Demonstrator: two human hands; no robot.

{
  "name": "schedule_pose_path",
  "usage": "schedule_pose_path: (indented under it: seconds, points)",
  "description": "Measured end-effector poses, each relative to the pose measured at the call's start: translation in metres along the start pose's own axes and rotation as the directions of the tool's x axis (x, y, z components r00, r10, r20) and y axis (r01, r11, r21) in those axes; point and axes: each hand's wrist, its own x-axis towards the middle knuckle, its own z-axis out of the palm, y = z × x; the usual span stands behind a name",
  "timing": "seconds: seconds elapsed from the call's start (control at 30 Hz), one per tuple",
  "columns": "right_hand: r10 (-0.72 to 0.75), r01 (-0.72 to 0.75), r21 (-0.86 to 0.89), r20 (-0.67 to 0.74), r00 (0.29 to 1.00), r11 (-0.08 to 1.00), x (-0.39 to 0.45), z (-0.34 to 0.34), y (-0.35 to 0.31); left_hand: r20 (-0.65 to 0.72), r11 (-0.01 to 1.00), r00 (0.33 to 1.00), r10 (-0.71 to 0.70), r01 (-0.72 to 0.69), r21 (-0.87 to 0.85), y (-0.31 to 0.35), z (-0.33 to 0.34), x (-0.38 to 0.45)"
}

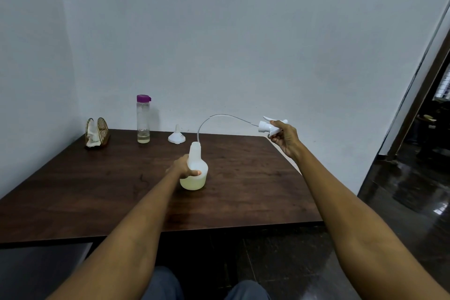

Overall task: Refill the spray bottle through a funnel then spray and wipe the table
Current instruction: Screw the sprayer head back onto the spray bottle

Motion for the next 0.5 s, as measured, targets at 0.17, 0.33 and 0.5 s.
schedule_pose_path:
  seconds: [0.17,0.33,0.5]
  points:
    - [-0.01,0.01,0.04,0.015,1.0,0.999,-0.0001,-0.0032,-0.0052,0.0,1.0,1.0,0.002,-0.002,-0.01,0.0004,0.0005,0.0002]
    - [0.027,-0.027,0.028,0.012,1.0,0.999,-0.0016,-0.0006,-0.001,0.002,1.0,1.0,-0.012,0.012,-0.017,0.0001,0.0012,0.0002]
    - [0.025,-0.025,-0.063,-0.001,1.0,0.998,0.0007,0.0,0.0022,0.001,1.0,1.0,-0.007,0.007,-0.024,-0.0003,0.0011,0.0011]
